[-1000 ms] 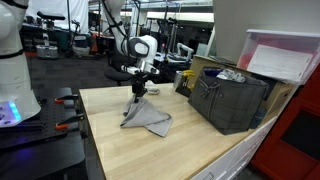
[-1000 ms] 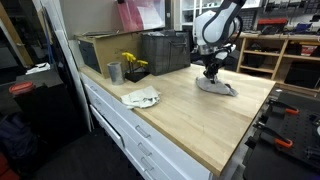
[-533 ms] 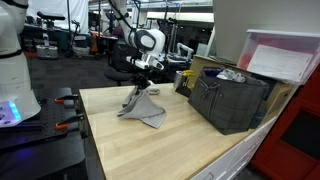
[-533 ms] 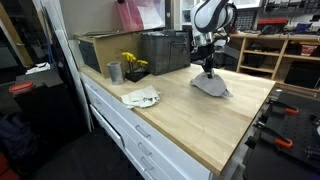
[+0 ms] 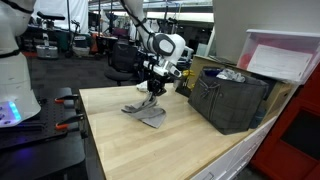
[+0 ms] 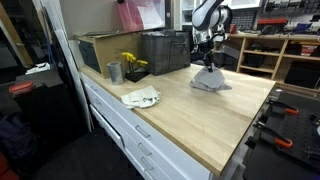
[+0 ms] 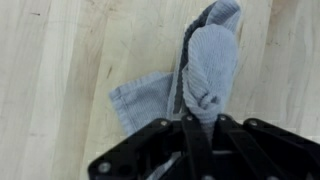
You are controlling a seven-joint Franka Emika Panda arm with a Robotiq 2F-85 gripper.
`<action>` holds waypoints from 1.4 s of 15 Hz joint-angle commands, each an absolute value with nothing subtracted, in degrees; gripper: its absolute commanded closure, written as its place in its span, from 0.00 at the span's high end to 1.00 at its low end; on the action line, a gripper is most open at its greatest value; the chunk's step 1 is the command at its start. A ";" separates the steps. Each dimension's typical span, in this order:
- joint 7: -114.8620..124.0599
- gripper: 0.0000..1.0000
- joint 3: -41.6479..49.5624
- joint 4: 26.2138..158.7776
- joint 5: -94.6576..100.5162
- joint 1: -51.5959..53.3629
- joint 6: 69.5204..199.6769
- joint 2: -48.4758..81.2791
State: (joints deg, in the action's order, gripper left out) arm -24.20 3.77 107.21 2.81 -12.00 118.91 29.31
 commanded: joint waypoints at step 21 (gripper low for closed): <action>-9.65 1.00 7.19 101.67 15.12 -9.19 135.12 32.38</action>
